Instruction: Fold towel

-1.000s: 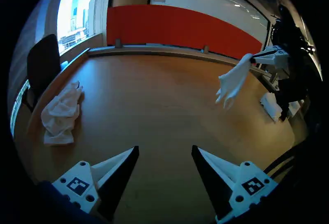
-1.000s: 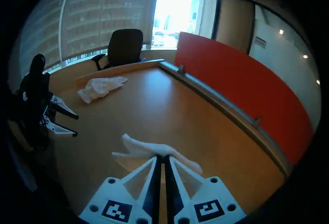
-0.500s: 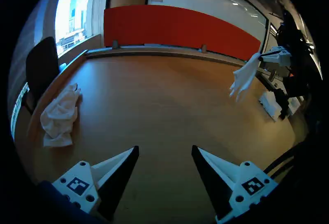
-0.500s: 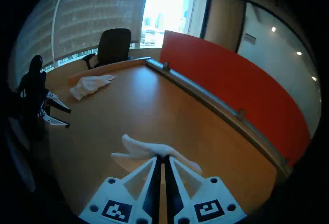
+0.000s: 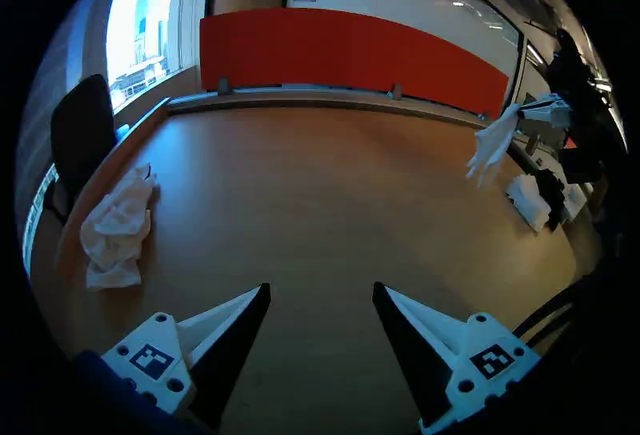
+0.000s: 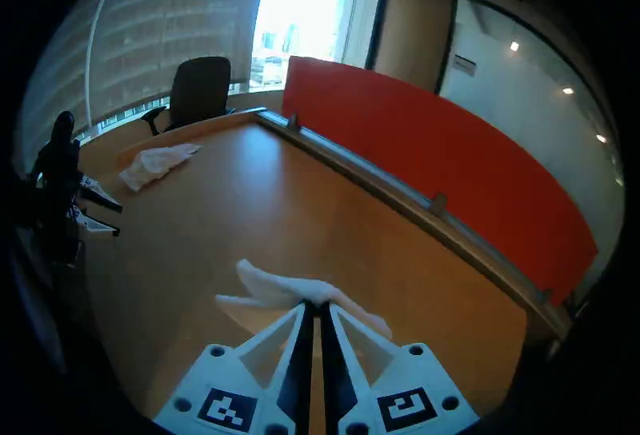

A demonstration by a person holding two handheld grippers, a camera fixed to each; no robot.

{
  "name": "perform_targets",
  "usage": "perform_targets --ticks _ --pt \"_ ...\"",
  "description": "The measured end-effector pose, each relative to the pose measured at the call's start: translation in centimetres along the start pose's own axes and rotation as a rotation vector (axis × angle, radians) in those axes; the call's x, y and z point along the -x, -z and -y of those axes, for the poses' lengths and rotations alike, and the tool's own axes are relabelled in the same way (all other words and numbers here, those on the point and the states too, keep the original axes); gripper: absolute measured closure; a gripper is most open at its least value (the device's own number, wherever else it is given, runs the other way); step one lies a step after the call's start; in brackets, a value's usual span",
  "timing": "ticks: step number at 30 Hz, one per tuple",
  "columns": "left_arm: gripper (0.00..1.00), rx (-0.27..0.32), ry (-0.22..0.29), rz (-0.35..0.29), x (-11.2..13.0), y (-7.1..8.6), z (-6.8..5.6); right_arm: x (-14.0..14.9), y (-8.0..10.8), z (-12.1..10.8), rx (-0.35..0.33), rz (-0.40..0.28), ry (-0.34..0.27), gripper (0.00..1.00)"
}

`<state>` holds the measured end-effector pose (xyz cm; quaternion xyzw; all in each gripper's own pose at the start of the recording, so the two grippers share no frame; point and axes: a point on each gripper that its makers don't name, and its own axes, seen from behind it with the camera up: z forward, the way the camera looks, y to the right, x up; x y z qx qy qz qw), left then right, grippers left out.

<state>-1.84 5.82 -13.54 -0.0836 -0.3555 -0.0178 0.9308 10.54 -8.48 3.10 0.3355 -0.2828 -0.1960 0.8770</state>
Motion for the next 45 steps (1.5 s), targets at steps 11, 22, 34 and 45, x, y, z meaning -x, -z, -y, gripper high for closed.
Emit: perform_targets --ticks 11,22,34,45 --pt "0.05 -0.004 -0.011 0.011 0.2 -0.2 -0.7 2.5 2.3 -4.8 0.063 0.025 -0.019 0.95" --pt "0.05 -0.021 -0.009 0.012 0.0 -0.4 -0.6 4.6 3.9 -9.1 0.106 0.048 -0.038 0.95" --pt "0.05 -0.04 -0.007 0.016 -0.4 -0.6 -0.3 6.8 6.2 -14.4 0.165 0.081 -0.065 0.95" --pt "0.05 -0.053 -0.009 0.02 -0.8 -0.7 -0.2 9.0 7.9 -18.3 0.208 0.115 -0.084 0.95"
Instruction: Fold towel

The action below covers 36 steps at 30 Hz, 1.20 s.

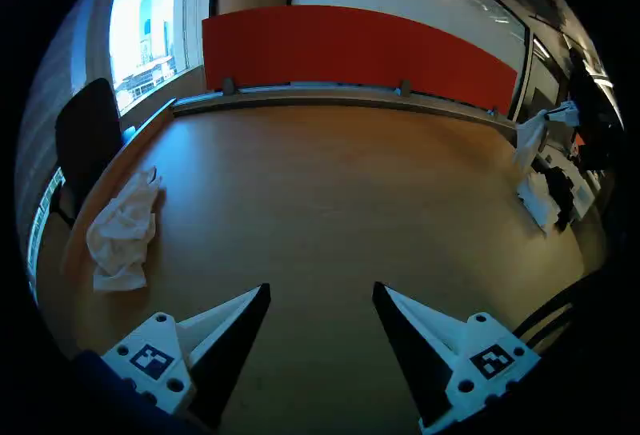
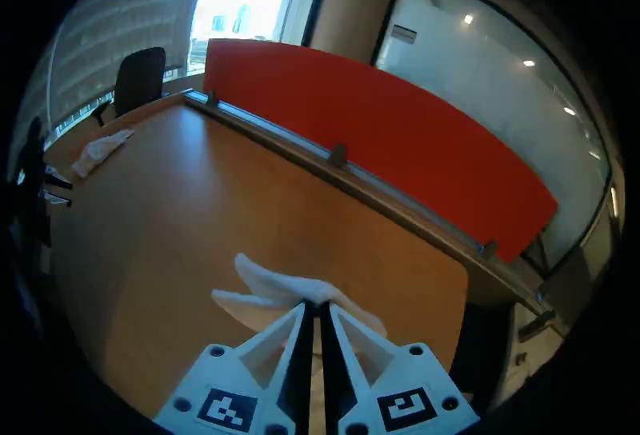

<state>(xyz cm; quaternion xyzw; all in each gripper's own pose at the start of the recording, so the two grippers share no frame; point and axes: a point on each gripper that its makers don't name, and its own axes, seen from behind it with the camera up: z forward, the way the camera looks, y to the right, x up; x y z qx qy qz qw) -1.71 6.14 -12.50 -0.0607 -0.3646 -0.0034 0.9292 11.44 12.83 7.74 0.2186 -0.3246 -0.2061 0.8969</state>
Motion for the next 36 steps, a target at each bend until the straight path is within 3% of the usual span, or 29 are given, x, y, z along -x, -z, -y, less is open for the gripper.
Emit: perform_targets --ticks 12,36 --pt "0.05 0.001 -0.011 0.005 -0.2 -0.2 -0.8 1.9 0.5 -3.3 0.029 0.029 -0.029 0.95" --pt "0.05 -0.001 -0.017 0.009 -0.5 -0.3 -1.3 1.3 0.2 -4.1 0.025 0.019 -0.026 0.95"
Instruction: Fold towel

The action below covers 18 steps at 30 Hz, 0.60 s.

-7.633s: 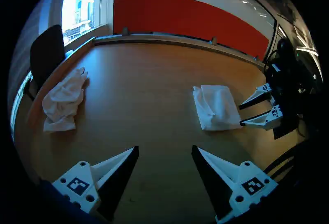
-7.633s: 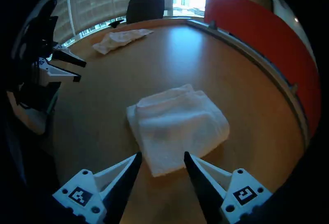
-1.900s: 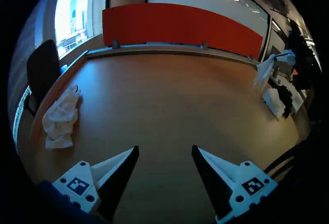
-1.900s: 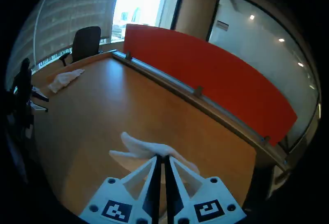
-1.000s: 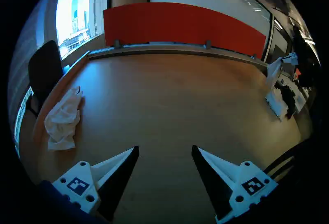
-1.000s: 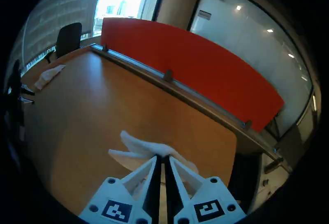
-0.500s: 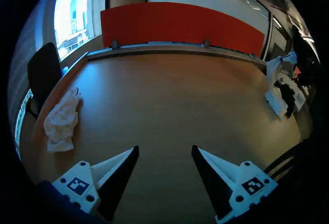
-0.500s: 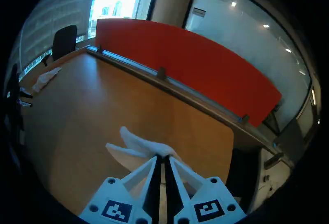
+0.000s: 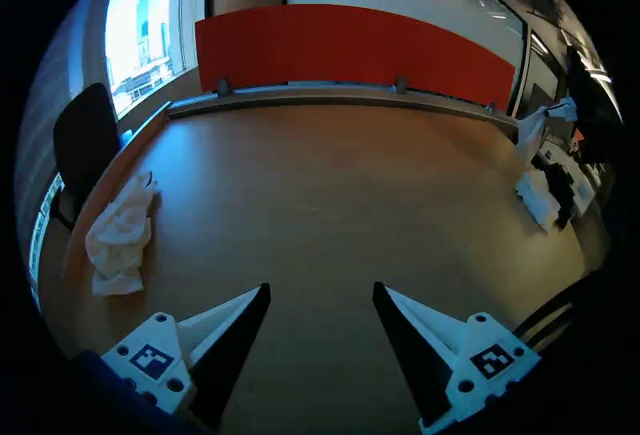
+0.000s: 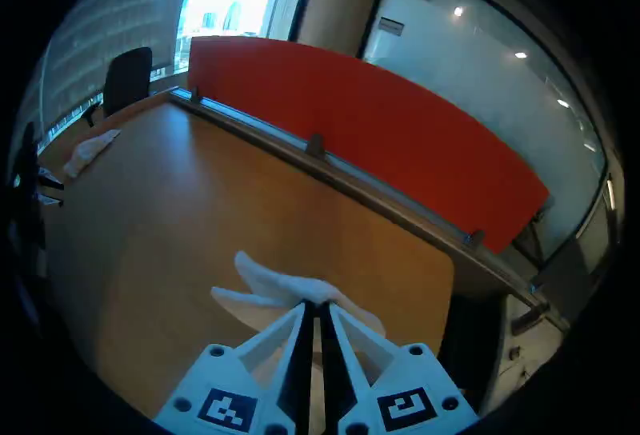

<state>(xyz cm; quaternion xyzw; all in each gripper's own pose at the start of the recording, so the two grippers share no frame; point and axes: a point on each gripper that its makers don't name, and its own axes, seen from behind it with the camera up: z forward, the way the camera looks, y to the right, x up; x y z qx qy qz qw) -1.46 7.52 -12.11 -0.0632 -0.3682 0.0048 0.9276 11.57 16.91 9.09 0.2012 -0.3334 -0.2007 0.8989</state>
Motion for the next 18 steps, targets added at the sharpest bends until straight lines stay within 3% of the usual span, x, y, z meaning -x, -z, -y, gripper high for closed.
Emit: perform_targets --ticks 18 --pt "0.05 0.004 -0.009 0.0 -0.3 0.0 -0.1 2.2 0.9 0.2 0.0 0.026 -0.017 0.95"
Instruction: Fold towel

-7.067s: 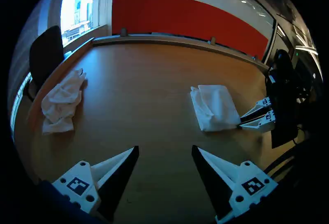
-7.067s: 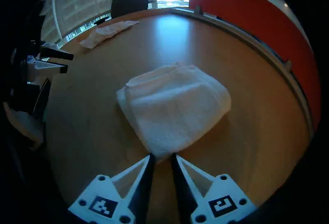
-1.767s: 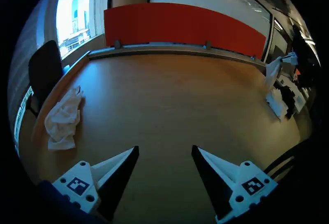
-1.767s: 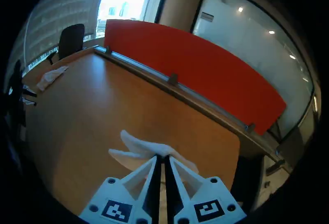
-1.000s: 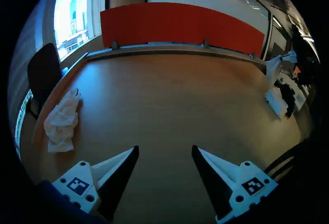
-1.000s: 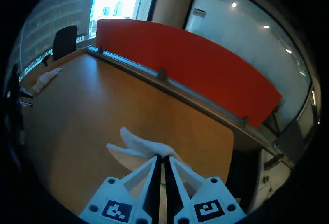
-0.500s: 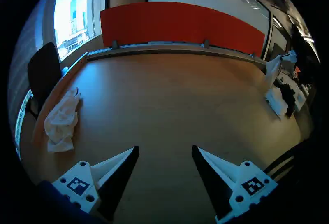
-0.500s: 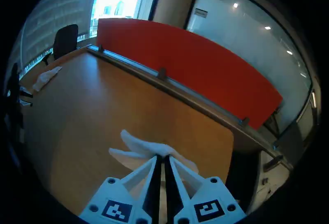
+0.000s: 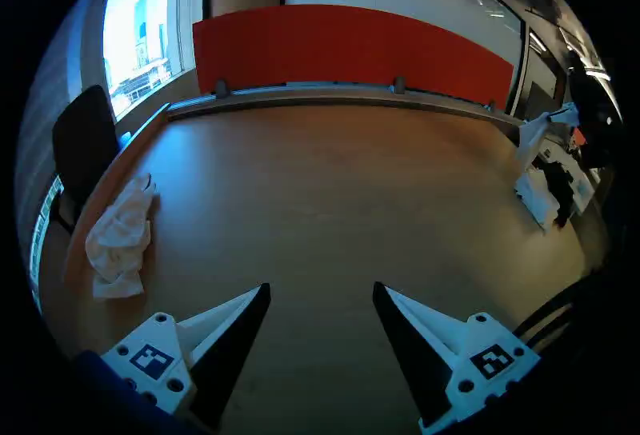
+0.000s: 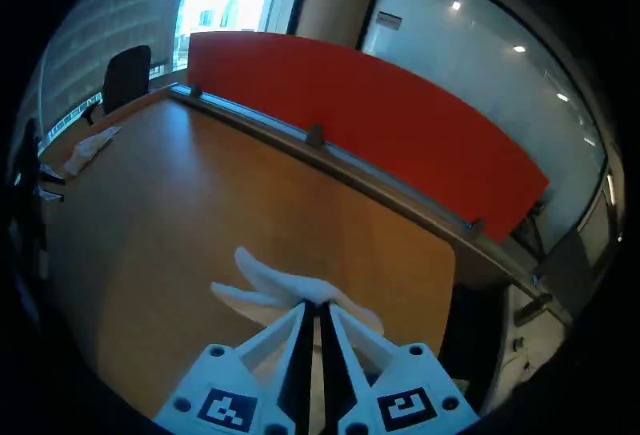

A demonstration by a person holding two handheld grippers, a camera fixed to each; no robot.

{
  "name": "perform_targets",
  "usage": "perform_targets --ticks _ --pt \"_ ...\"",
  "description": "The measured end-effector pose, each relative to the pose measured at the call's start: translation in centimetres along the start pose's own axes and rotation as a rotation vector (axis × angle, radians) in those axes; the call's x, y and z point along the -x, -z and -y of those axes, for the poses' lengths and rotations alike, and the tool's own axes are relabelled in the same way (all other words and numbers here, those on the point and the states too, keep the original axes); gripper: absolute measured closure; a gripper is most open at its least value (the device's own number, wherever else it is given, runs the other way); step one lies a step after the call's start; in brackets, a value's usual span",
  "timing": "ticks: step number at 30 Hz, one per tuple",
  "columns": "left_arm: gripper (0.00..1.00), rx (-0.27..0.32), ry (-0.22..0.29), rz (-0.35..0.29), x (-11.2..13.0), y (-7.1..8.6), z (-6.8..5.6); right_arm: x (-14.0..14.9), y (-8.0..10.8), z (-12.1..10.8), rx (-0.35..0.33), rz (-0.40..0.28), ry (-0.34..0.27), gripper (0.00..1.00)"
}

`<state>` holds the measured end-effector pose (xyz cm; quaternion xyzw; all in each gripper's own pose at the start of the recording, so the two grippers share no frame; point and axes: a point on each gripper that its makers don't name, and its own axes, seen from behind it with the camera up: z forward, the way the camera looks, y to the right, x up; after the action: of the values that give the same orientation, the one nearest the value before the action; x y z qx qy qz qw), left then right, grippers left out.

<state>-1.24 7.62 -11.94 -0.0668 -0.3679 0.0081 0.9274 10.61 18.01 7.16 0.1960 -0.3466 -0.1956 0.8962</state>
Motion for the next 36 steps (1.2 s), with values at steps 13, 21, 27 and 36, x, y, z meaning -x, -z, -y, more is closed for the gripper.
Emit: perform_targets --ticks 13,21,27,36 --pt "0.05 0.011 -0.009 0.009 0.5 0.0 -0.2 5.7 2.2 -1.0 0.032 0.068 -0.054 0.95" --pt "0.05 0.016 -0.016 0.013 0.6 -0.1 -0.3 9.0 2.9 -0.8 0.037 0.112 -0.069 0.95" --pt "0.05 0.017 -0.017 0.014 0.7 0.0 -0.3 11.9 3.2 -0.5 0.035 0.161 -0.082 0.95" --pt "0.05 0.016 -0.027 0.019 0.8 0.0 -0.3 15.3 3.3 0.0 0.041 0.221 -0.114 0.95"
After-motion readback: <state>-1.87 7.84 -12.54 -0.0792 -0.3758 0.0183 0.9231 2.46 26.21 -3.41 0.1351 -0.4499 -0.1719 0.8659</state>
